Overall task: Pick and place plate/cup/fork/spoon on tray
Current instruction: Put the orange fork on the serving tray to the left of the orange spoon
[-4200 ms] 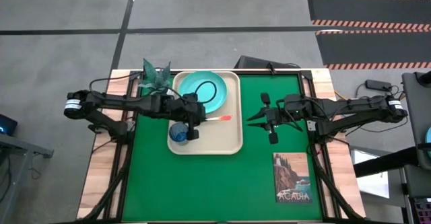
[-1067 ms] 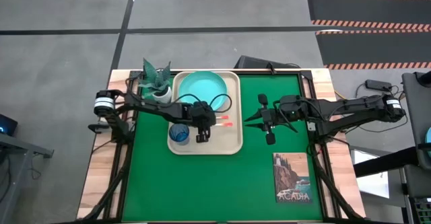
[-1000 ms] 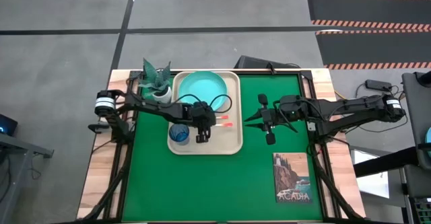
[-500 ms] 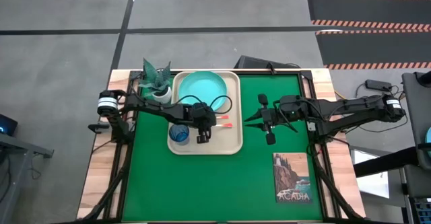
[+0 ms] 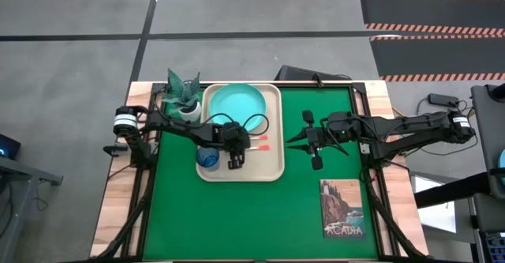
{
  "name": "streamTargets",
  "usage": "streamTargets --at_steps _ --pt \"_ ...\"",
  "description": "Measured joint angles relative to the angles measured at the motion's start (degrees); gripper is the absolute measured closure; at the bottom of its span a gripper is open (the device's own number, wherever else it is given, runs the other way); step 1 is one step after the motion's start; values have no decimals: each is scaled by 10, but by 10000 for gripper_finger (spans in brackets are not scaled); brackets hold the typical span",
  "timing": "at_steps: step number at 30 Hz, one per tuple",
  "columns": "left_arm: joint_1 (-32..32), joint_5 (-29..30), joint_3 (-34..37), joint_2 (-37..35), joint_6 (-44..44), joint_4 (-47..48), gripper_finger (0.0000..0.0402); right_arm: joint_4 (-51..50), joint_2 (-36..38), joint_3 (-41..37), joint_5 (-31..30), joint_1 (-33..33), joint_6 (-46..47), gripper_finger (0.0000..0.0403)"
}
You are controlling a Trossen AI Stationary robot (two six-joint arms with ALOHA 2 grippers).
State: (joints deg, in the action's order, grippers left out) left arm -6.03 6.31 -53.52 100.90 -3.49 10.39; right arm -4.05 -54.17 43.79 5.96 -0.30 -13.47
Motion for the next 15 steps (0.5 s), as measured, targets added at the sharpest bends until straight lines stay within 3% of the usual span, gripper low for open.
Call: streamTargets --at_steps 11,15 --pt "0 5 1 0 -14 -9 394 0 0 0 0 0 -2 339" --pt "0 5 1 0 -14 -8 374 0 0 0 0 0 0 339"
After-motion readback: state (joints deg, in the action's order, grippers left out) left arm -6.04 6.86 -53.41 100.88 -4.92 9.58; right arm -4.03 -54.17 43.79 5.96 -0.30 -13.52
